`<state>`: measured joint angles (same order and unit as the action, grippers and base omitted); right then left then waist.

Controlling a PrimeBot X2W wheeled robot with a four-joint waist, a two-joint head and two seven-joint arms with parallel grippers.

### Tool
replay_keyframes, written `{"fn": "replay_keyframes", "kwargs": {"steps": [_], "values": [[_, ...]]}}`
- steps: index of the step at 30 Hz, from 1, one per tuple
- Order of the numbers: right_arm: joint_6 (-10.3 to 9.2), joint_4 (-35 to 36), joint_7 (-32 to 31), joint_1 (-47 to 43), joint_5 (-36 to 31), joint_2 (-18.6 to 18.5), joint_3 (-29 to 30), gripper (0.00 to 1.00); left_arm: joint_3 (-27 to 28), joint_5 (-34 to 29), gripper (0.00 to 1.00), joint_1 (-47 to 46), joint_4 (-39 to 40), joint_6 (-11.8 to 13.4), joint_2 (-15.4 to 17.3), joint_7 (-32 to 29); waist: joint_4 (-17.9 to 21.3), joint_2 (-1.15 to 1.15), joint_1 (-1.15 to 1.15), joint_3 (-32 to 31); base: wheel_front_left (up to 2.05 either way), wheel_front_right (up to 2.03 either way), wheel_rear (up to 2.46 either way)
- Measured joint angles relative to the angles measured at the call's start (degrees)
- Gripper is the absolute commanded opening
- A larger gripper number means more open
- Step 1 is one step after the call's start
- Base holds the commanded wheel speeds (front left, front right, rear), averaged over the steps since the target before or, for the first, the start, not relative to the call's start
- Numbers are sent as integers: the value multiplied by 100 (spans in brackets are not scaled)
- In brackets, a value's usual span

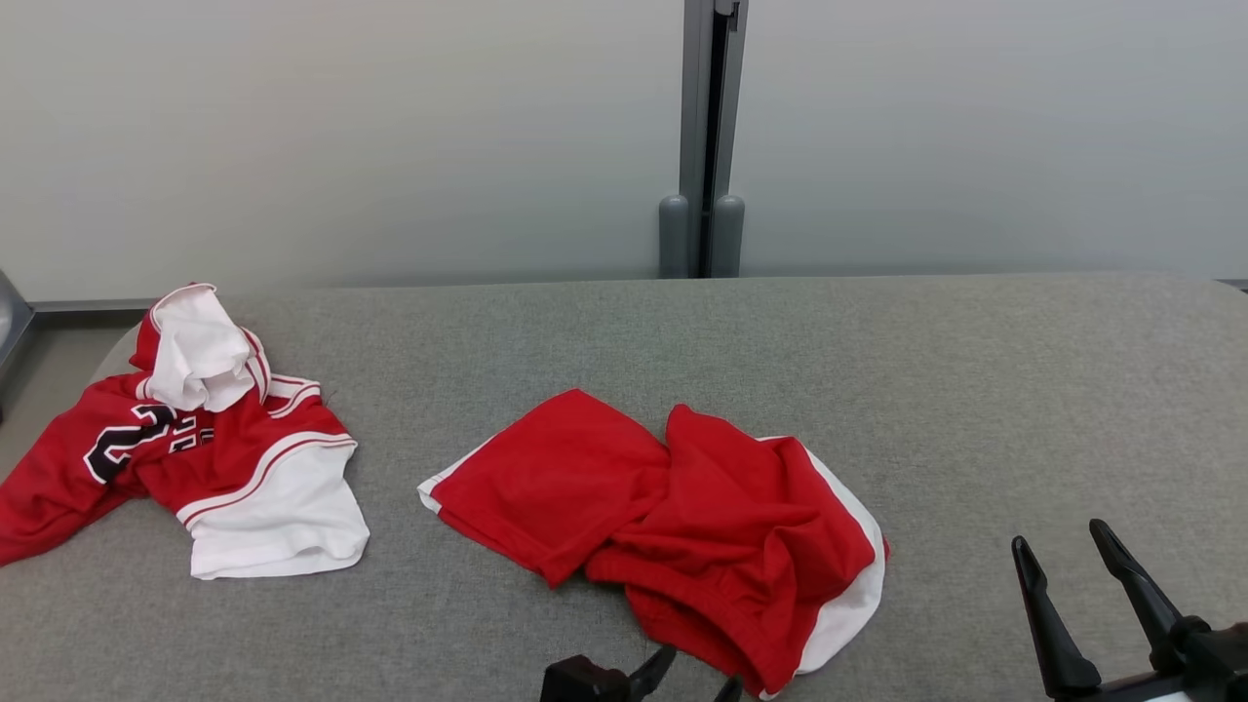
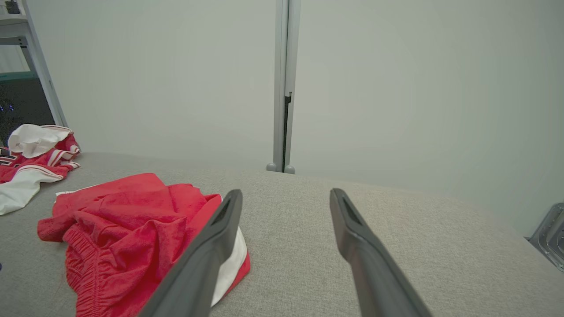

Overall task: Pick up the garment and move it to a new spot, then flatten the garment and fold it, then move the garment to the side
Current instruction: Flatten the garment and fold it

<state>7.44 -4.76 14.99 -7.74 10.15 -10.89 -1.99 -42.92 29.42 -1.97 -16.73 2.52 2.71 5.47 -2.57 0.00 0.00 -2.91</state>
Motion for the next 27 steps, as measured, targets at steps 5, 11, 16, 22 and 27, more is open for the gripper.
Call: {"fn": "replay_keyframes", "kwargs": {"steps": [5,11,16,22,27], "values": [[0,36,0,1,52,-74,-29,100,-828,743,100,-506,-243,113,-2,-247,-78,0,0,194,0,0,0],[0,81,0,5,99,-146,-26,100,-1566,1284,100,-978,-541,377,4,-233,-116,0,0,390,0,0,0],[0,185,0,224,209,-290,-75,100,-2302,1980,100,-1663,-689,688,-1,22,-92,0,0,746,0,0,0],[0,185,0,410,313,-391,-80,100,-2853,2520,70,-2178,-865,839,2,283,24,0,0,1051,0,0,0],[0,141,0,432,346,-391,-60,100,-3009,2819,0,-2376,-965,831,3,425,108,0,0,1065,0,0,0]]}}
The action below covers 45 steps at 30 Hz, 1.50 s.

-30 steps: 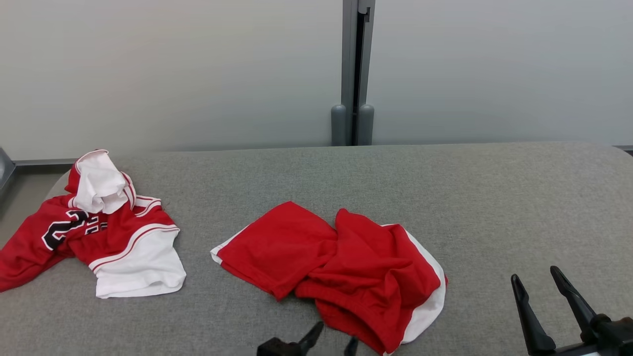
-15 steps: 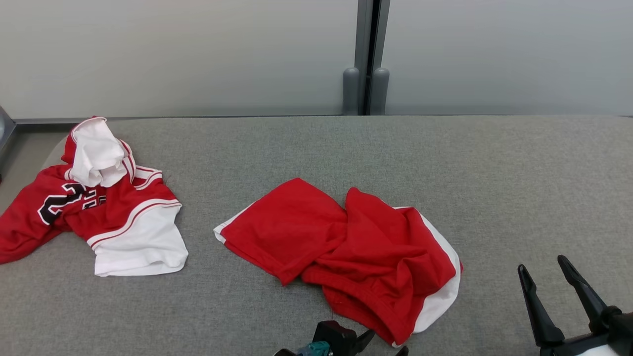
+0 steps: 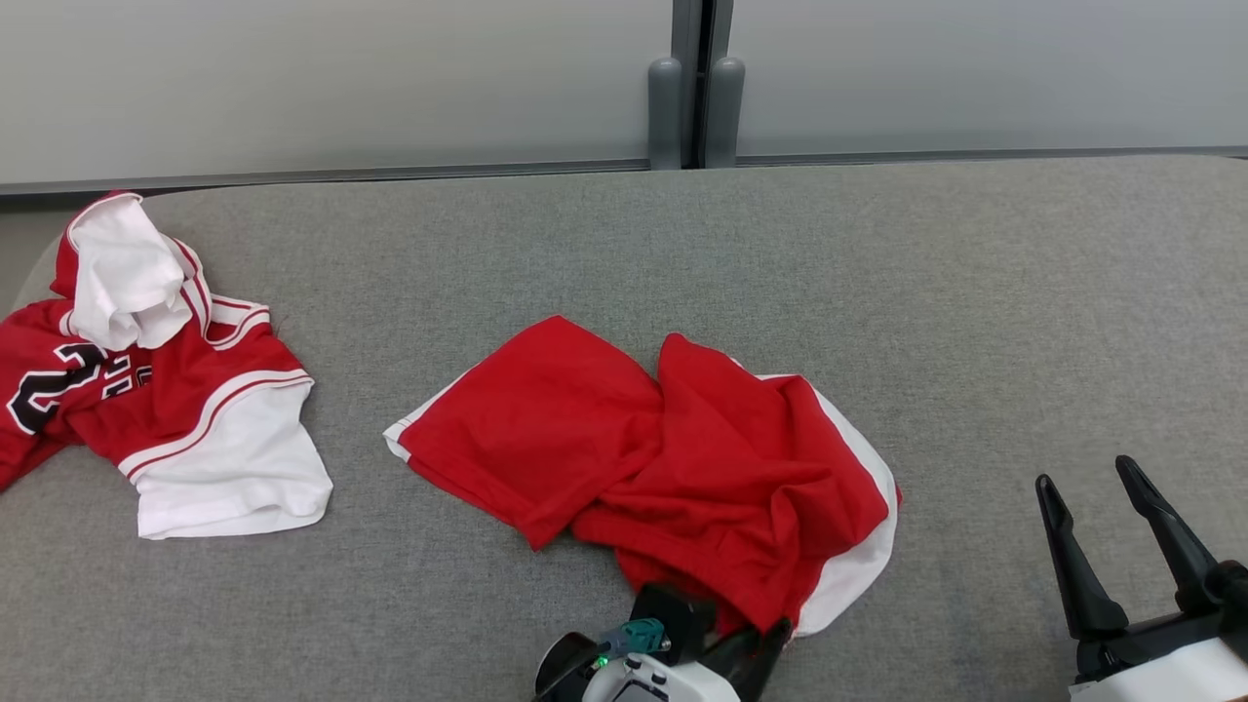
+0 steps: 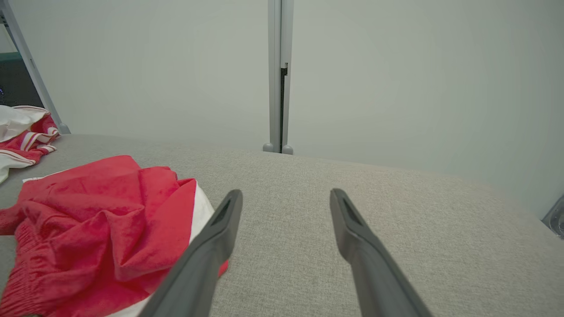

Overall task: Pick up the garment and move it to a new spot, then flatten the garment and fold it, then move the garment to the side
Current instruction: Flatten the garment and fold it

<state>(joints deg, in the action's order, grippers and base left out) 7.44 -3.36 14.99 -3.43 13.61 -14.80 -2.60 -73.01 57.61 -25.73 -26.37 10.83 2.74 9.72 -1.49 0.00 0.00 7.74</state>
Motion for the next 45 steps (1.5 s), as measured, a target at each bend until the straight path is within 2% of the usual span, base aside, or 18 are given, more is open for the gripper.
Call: {"fn": "replay_keyframes", "kwargs": {"steps": [6,10,15,19,23,28,35,40,43,45], "values": [[0,-55,0,4,-2,70,59,100,-7,470,0,-166,177,-100,2,216,33,0,0,-191,0,0,0],[0,-79,0,-54,-52,140,121,100,223,681,0,-411,467,-186,13,265,15,0,0,-380,0,0,0],[0,-87,0,-119,-118,248,148,100,711,833,0,-937,1330,-179,543,43,14,0,0,-616,0,0,0],[0,-89,0,-51,-178,332,64,100,1092,1060,0,-1472,1859,-175,924,-401,144,0,0,-706,0,0,0],[0,-91,0,74,-200,360,3,100,1365,1228,0,-1926,1990,-202,1089,-699,316,0,0,-729,0,0,0],[0,-144,0,218,-200,408,-159,100,1663,1430,0,-2533,1853,-378,1163,-1062,715,0,0,-744,0,0,0],[0,-222,0,296,-178,428,-201,100,2056,1895,0,-2988,1365,-772,935,-1262,1314,0,0,-727,0,0,0],[0,-224,0,330,-155,417,-141,100,2195,2176,0,-2976,1065,-1035,730,-1213,1592,0,0,-667,0,0,0],[0,-221,0,348,-154,414,-93,100,2138,2206,0,-2676,843,-1087,790,-1147,1635,0,0,-624,0,0,0],[0,-220,0,349,-155,415,-75,100,1990,2218,0,-2270,715,-1137,961,-1149,1638,0,0,-632,0,0,0]]}}
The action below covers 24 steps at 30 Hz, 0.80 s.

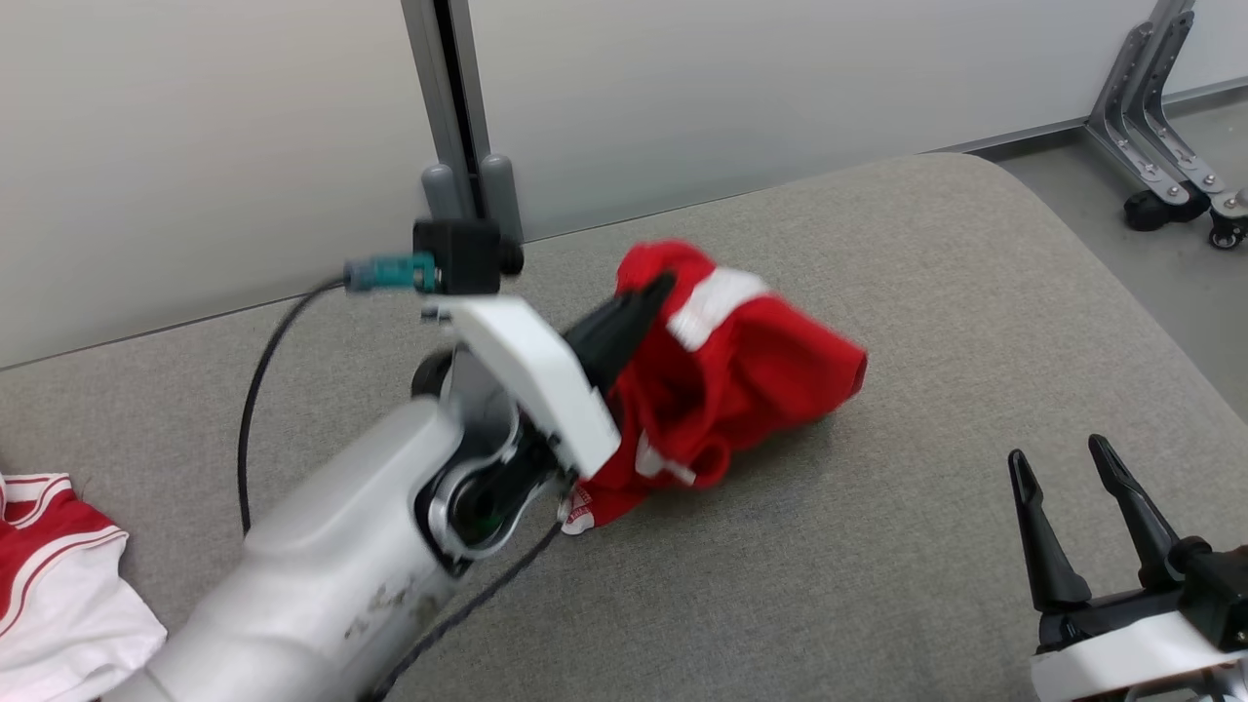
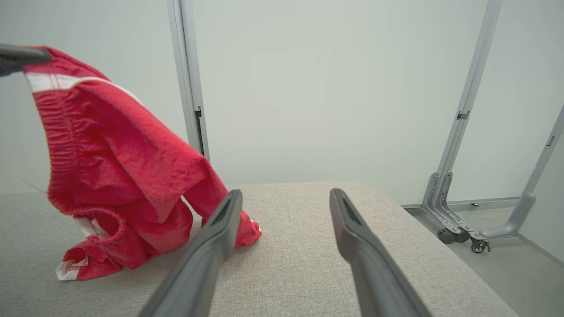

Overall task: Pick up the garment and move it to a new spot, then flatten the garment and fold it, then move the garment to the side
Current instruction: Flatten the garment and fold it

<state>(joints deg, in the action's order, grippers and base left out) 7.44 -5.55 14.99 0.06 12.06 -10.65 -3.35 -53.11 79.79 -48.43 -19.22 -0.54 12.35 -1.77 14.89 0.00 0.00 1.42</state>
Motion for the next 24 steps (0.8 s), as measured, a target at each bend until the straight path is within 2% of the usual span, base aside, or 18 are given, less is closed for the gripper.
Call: {"fn": "replay_keyframes", "kwargs": {"steps": [3,6,11,15,19,20,21,24], "values": [[0,1,0,-13,-1,23,58,100,-361,-9,0,667,-108,-49,372,-193,-40,0,0,-19,0,0,0],[0,-4,0,-92,-7,30,81,100,-772,-130,0,1296,-220,-46,884,-453,-144,0,0,-45,0,0,0],[0,-9,0,-218,-26,-3,123,100,-1081,-264,0,1908,-391,9,1578,-580,-434,0,0,-95,0,0,0],[0,-10,0,-300,-54,-13,124,100,-1122,-318,0,2101,-483,16,1704,-448,-726,0,0,-135,0,0,0],[0,-62,0,-304,-63,3,52,100,-1228,-419,0,2313,-556,-44,1545,-243,-1063,0,0,-192,0,0,0],[0,-70,0,-307,-67,12,32,100,-1203,-444,22,2356,-587,-41,1504,-74,-1117,0,0,-206,0,0,0],[0,-77,0,-309,-70,21,22,100,-1136,-452,100,2389,-642,-38,1472,113,-1161,0,0,-219,0,0,0],[0,-88,0,-312,-78,30,-11,100,-976,-474,100,2504,-717,-46,1410,631,-1240,0,0,-266,0,0,0]]}}
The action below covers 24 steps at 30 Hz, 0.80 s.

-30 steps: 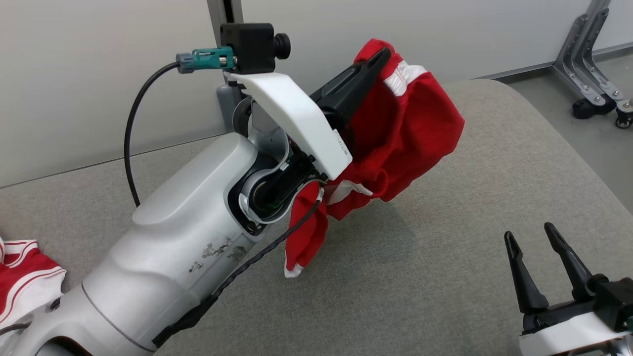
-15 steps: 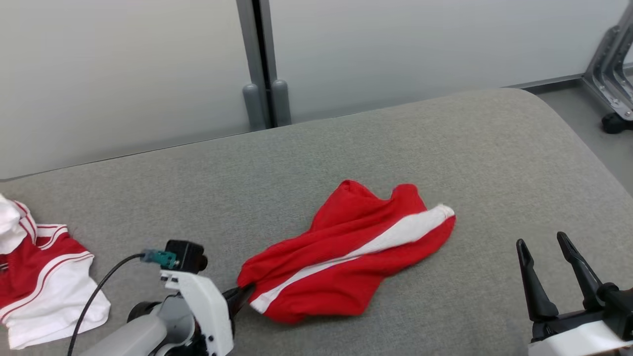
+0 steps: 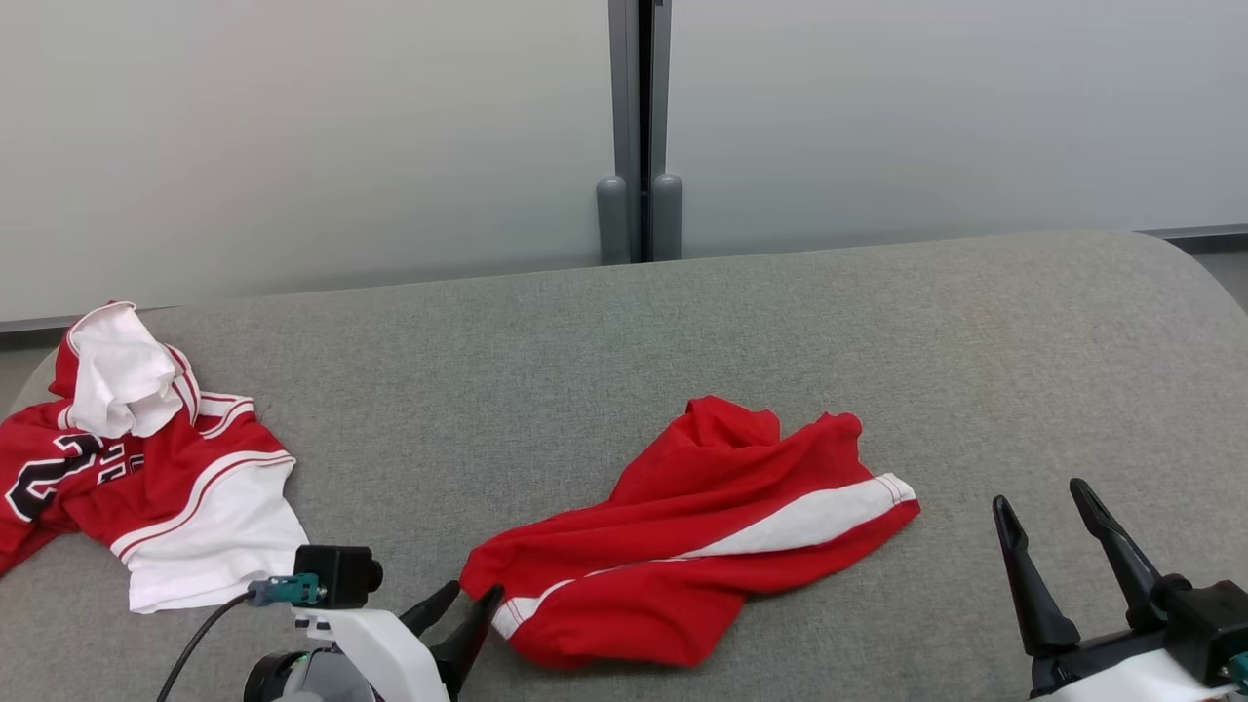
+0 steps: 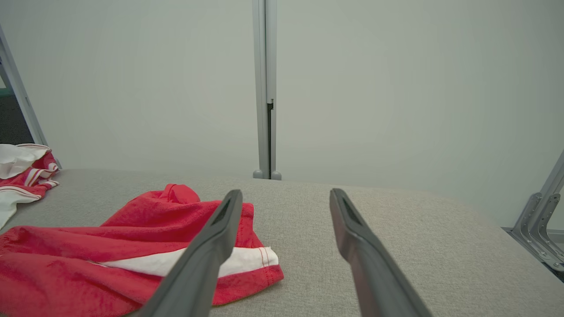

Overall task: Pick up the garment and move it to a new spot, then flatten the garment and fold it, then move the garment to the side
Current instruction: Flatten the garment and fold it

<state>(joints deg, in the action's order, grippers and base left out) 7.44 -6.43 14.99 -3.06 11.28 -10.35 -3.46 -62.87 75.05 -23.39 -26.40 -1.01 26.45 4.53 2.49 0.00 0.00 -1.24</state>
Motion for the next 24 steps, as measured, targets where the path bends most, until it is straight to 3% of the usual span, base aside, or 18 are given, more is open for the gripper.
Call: {"fn": "replay_keyframes", "kwargs": {"steps": [5,8,11,16,20,24], "values": [[0,22,0,-62,-31,-8,-37,100,309,-274,100,306,290,127,-27,917,10,0,0,-65,0,0,0],[0,65,0,-112,-33,-42,8,100,861,-643,100,644,624,468,-90,1035,38,0,0,-87,0,0,0],[0,114,0,-166,-60,-41,91,100,2082,-1485,100,1226,1202,845,-433,1053,69,0,0,-102,0,0,0],[0,142,0,-242,-87,-1,213,100,3293,-3184,100,2533,1727,1067,-1187,1055,202,0,0,-142,0,0,0],[0,113,0,-344,-121,59,280,100,3940,-4447,100,3189,1896,1017,-1766,1056,338,0,0,-186,0,0,0],[0,35,0,-437,-160,105,294,100,4546,-5131,100,3628,1904,764,-2106,1056,425,0,0,-229,0,0,0]]}}
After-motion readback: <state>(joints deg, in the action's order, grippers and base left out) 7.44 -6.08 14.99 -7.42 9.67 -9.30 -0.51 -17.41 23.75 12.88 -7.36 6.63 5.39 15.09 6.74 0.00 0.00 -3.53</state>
